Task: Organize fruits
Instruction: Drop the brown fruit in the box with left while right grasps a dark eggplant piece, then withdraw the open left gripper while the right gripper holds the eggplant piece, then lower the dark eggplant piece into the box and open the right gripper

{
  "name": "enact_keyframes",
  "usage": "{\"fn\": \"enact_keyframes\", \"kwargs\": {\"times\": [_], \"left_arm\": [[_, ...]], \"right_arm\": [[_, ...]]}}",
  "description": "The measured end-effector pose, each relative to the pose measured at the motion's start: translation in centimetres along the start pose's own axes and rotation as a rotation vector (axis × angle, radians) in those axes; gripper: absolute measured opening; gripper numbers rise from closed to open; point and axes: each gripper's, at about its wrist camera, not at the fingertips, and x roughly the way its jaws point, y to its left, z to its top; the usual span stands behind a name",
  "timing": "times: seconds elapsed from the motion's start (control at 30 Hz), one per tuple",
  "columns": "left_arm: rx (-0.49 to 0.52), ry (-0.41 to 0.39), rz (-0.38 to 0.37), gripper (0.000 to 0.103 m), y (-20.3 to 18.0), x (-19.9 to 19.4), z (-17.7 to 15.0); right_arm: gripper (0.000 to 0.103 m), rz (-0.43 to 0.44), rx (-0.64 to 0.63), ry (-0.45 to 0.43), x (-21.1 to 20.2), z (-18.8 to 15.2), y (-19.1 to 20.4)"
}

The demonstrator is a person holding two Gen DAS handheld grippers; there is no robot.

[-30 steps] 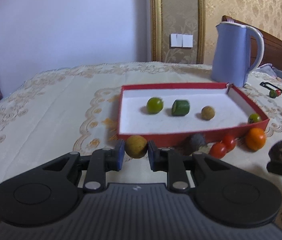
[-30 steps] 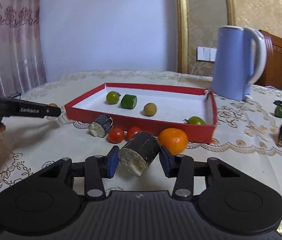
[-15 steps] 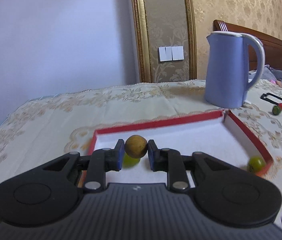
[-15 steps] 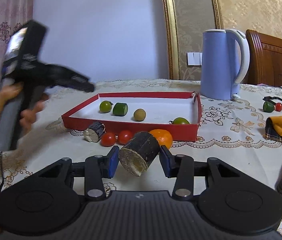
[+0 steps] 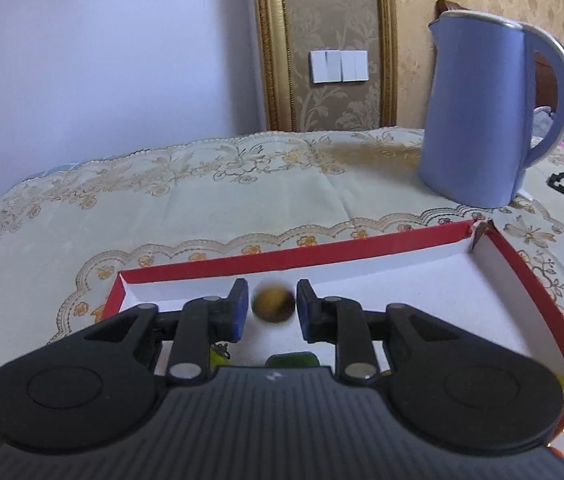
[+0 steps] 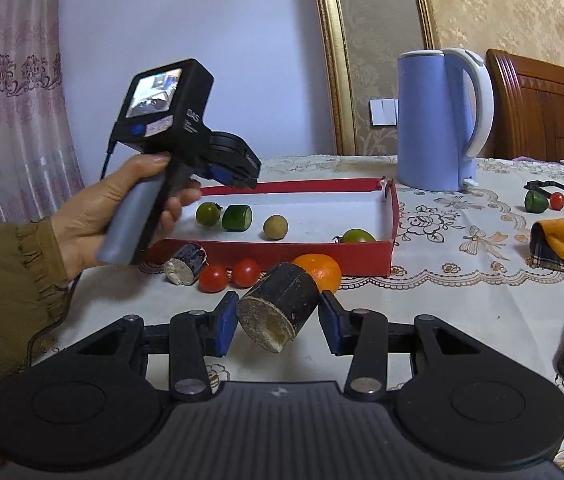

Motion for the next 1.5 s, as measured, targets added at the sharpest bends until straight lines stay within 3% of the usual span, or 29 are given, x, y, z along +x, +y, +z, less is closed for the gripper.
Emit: {"fn": "enact_keyframes", "kwargs": {"times": [0.1, 0.23, 0.3, 0.47, 0.8, 1.07, 1.5], "left_arm": [[-0.009, -0.004, 0.007, 0.04, 0.2, -0.3, -0.1], [0.028, -0.029, 0.056, 0.05, 0.2, -1.9, -0.6], [0.05, -0.055, 0.087, 0.067, 0.1, -3.0, -1.2], [0.075, -0.122, 0.186, 0.09, 0.5, -6.4, -3.4], [-0.088, -0.106, 0.231, 0.099, 5.1, -12.1, -9.1], [-0.127, -0.096, 0.19, 0.099, 6.5, -14.2, -13.0], [-0.12, -0.111, 0.141, 0.103, 6.8, -14.3, -14.3]], "right_arm": [[0.042, -0.003, 0.005, -0.003, 0.0, 0.0, -0.2], [0.042, -0.009, 0.013, -0.003, 0.1, -0.1, -0.2], [0.042, -0.009, 0.013, -0.005, 0.1, -0.1, -0.2], [0.042, -0.012, 0.016, -0.001, 0.7, 0.1, -0.2], [0.042, -0.066, -0.014, -0.046, 1.7, 3.0, -0.4], [0.042, -0.132, -0.029, -0.046, 5.3, 6.6, -1.5], [0.043, -0.199, -0.027, 0.078, 14.0, 9.6, -3.6]]}}
